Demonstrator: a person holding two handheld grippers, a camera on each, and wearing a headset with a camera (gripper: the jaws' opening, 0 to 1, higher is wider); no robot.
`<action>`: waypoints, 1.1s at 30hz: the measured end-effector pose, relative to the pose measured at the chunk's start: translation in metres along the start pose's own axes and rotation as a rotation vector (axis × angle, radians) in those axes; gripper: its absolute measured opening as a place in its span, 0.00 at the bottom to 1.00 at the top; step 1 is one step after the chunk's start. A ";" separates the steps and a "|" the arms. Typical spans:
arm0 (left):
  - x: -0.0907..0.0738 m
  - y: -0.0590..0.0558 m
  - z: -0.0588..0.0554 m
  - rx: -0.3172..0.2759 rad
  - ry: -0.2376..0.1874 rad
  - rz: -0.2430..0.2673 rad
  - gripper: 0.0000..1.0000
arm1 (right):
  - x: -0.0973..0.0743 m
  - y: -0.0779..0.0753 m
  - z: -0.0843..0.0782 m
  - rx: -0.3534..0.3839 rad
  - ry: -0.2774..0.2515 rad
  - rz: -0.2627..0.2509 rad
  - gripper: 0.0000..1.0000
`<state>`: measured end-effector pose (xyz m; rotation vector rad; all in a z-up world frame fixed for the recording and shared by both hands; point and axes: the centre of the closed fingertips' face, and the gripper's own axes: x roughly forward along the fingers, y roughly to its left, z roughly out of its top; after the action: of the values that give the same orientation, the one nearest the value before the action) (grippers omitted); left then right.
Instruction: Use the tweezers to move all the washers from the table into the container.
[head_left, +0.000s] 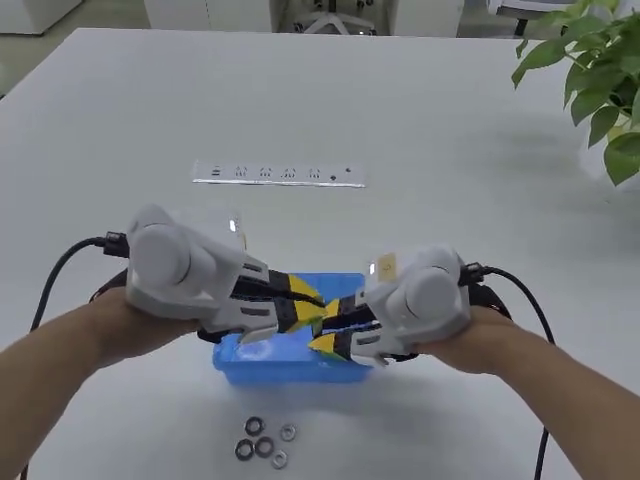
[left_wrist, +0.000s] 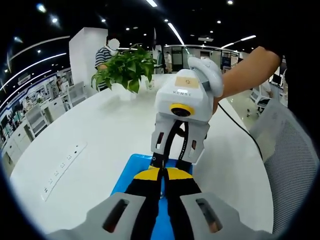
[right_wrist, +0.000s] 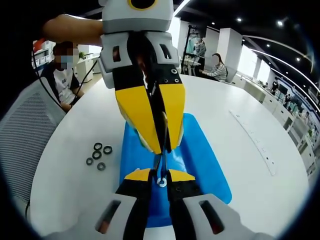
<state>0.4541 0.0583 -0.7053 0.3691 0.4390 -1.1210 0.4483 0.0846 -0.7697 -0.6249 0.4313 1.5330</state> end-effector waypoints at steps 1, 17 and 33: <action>0.000 0.000 0.000 0.004 0.002 0.001 0.06 | 0.000 0.000 0.000 -0.002 0.000 -0.001 0.13; -0.007 -0.005 0.013 -0.013 0.014 -0.011 0.05 | -0.008 -0.002 0.011 0.036 -0.015 -0.024 0.20; -0.025 -0.009 0.031 -0.002 0.004 0.013 0.05 | -0.030 0.006 0.018 0.067 -0.024 -0.078 0.31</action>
<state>0.4417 0.0587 -0.6668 0.3721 0.4409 -1.1073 0.4393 0.0719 -0.7377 -0.5640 0.4338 1.4446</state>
